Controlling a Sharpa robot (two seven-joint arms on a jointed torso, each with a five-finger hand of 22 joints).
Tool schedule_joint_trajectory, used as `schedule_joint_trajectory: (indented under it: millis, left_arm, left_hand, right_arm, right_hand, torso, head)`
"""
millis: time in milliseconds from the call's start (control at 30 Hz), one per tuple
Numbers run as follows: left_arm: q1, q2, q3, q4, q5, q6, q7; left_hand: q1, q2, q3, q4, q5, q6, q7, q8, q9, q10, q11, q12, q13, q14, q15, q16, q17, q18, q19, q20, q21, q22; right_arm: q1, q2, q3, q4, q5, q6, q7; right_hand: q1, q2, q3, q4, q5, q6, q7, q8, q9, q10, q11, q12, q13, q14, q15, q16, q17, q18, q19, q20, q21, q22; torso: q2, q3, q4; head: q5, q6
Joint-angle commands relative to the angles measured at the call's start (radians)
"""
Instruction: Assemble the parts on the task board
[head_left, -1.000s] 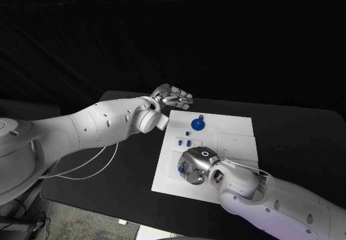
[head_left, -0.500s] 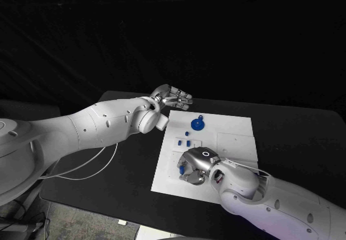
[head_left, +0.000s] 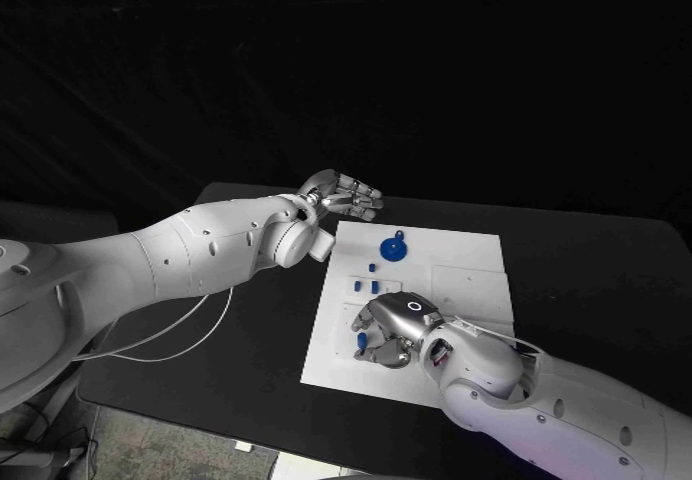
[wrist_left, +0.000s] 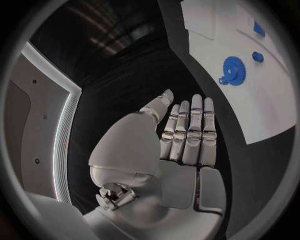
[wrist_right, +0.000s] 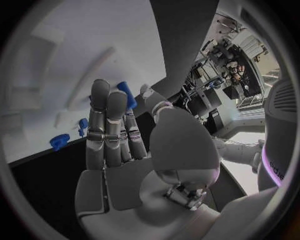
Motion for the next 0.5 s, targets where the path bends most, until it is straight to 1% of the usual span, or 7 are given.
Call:
schedule_joint_trajectory:
  millis: [33, 67, 100, 167, 200, 367, 500]
  left_arm:
    - [0.001, -0.001, 0.001, 0.001, 0.005, 0.011, 0.005]
    - [0.001, -0.002, 0.001, 0.001, 0.005, 0.011, 0.005]
    - [0.001, -0.004, 0.001, 0.001, 0.005, 0.011, 0.005]
    - [0.001, -0.006, 0.001, 0.001, 0.005, 0.011, 0.005]
    - [0.001, -0.007, 0.001, 0.001, 0.005, 0.012, 0.005]
    - [0.001, -0.013, 0.001, 0.002, 0.005, 0.014, 0.005]
    - [0.001, -0.020, 0.001, 0.003, 0.005, 0.016, 0.007]
  left_hand:
    - [0.002, 0.004, -0.003, -0.003, 0.002, -0.009, -0.001, 0.000, 0.000, -0.008, 0.001, 0.004, 0.001, -0.008, 0.000, -0.007, 0.001, -0.003, 0.005, 0.001, 0.004, -0.005]
    - [0.002, 0.004, -0.003, -0.003, 0.002, -0.009, -0.001, 0.000, 0.000, -0.008, 0.001, 0.004, 0.001, -0.008, 0.000, -0.007, 0.001, -0.003, 0.005, 0.001, 0.004, -0.005]
    - [0.002, 0.004, -0.003, -0.003, 0.002, -0.009, -0.001, 0.000, 0.000, -0.008, 0.001, 0.004, 0.001, -0.008, 0.000, -0.007, 0.001, -0.003, 0.005, 0.001, 0.004, -0.005]
    - [0.002, 0.004, -0.003, -0.003, 0.002, -0.009, -0.001, 0.000, 0.000, -0.008, 0.001, 0.004, 0.001, -0.008, 0.000, -0.007, 0.001, -0.003, 0.005, 0.001, 0.004, -0.005]
    - [0.002, 0.004, -0.003, -0.003, 0.002, -0.009, -0.001, 0.000, 0.000, -0.008, 0.001, 0.004, 0.001, -0.008, 0.000, -0.007, 0.001, -0.003, 0.005, 0.001, 0.004, -0.005]
    - [0.002, 0.004, -0.003, -0.003, 0.002, -0.009, -0.001, 0.000, 0.000, -0.008, 0.001, 0.004, 0.001, -0.008, 0.000, -0.007, 0.001, -0.003, 0.005, 0.001, 0.004, -0.005]
    - [0.002, 0.004, -0.003, -0.003, 0.002, -0.009, -0.001, 0.000, 0.000, -0.008, 0.001, 0.004, 0.001, -0.008, 0.000, -0.007, 0.001, -0.003, 0.005, 0.001, 0.004, -0.005]
  right_arm:
    - [-0.001, -0.011, 0.003, 0.016, 0.064, -0.077, 0.041]
    - [0.000, -0.016, 0.006, 0.021, 0.077, -0.087, 0.047]
    - [0.000, -0.020, 0.011, 0.026, 0.090, -0.096, 0.052]
    - [0.000, -0.031, 0.021, 0.036, 0.115, -0.113, 0.062]
    - [0.000, -0.038, 0.028, 0.042, 0.132, -0.120, 0.068]
    - [0.006, -0.080, 0.066, 0.068, 0.242, -0.146, 0.093]
    - [0.017, -0.136, 0.113, 0.086, 0.367, -0.156, 0.103]
  right_hand:
    - [0.007, -0.007, -0.062, 0.043, -0.018, -0.010, -0.003, -0.005, -0.001, -0.012, 0.001, -0.002, 0.001, 0.002, 0.007, -0.005, -0.002, 0.013, 0.039, 0.009, 0.008, -0.009]
    - [-0.015, -0.017, -0.083, 0.060, -0.039, -0.018, -0.009, -0.007, -0.002, -0.014, 0.001, -0.002, 0.001, 0.002, 0.007, -0.005, -0.002, 0.012, 0.039, 0.009, 0.008, -0.010]
    - [-0.017, -0.025, -0.160, 0.112, -0.042, -0.058, -0.029, 0.002, 0.001, -0.018, 0.000, -0.001, 0.001, 0.001, 0.005, -0.006, -0.001, 0.010, 0.039, 0.005, 0.009, -0.012]
    - [0.017, -0.043, -0.208, 0.202, -0.043, -0.079, -0.031, -0.006, -0.002, -0.022, 0.002, -0.002, 0.001, 0.002, 0.006, -0.007, 0.001, 0.007, 0.039, 0.004, 0.010, -0.017]
    - [0.074, -0.054, -0.230, 0.294, -0.043, -0.086, -0.032, -0.005, -0.001, -0.023, 0.002, -0.001, 0.001, 0.003, 0.007, -0.008, 0.003, 0.009, 0.039, 0.005, 0.014, -0.024]
    - [0.068, -0.046, -0.233, 0.305, -0.042, -0.081, -0.017, -0.004, -0.001, -0.009, -0.002, -0.001, 0.001, 0.004, 0.004, -0.008, 0.005, 0.008, 0.039, 0.004, 0.017, -0.027]
    - [0.065, -0.002, -0.212, 0.276, -0.041, -0.043, 0.017, -0.001, 0.000, 0.067, -0.016, 0.007, 0.005, 0.008, -0.004, -0.006, 0.006, 0.004, 0.040, -0.002, 0.024, -0.028]
  torso:
    - [0.000, -0.0005, -0.0010]
    - [0.000, -0.0005, -0.0012]
    - [-0.001, -0.0004, -0.0015]
    - [-0.001, -0.0004, -0.0016]
    - [-0.001, -0.0005, -0.0017]
    - [-0.002, -0.0005, -0.0030]
    - [-0.005, 0.0000, -0.0068]
  head:
    - [-0.004, 0.003]
    - [-0.006, 0.003]
    - [-0.007, 0.004]
    - [-0.010, 0.005]
    - [-0.012, 0.007]
    - [-0.025, 0.018]
    - [-0.036, 0.028]
